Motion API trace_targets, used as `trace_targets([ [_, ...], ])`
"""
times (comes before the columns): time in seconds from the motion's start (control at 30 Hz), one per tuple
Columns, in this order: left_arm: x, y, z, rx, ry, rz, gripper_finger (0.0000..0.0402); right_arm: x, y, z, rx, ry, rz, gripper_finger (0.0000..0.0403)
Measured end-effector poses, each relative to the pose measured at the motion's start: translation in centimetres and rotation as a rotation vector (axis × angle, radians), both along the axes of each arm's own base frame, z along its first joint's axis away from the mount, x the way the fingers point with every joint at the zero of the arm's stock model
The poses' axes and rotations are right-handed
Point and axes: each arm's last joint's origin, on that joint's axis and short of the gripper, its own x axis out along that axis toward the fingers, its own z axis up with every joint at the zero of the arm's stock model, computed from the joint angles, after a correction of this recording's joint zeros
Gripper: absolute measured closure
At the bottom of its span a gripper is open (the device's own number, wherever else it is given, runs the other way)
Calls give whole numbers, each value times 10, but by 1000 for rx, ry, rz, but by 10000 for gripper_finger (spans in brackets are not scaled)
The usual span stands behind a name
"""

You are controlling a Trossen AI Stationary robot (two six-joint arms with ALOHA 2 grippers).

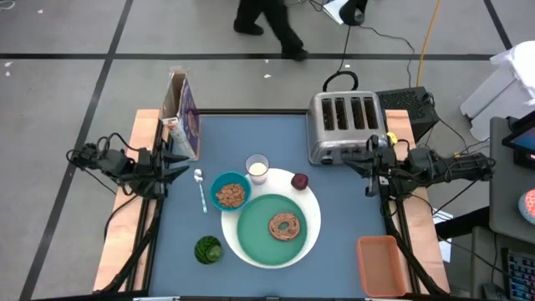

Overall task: Arrange a breakfast setting
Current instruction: Return to Home Position

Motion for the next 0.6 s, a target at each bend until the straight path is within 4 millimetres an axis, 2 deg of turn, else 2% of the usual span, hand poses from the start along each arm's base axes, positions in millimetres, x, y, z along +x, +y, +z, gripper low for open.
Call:
trace_targets([
  [0.3, 2, -2, -2, 7, -8, -41, 254, -4, -1, -5, -10, 48, 1, 401],
  [0.47, 10, -6, -17, 19, -32, -40, 254, -4, 0, -10, -9, 92, 18, 402],
  [0.6, 17, -9, -31, 21, -51, -52, 254, -4, 3, -9, -4, 89, 129, 402],
])
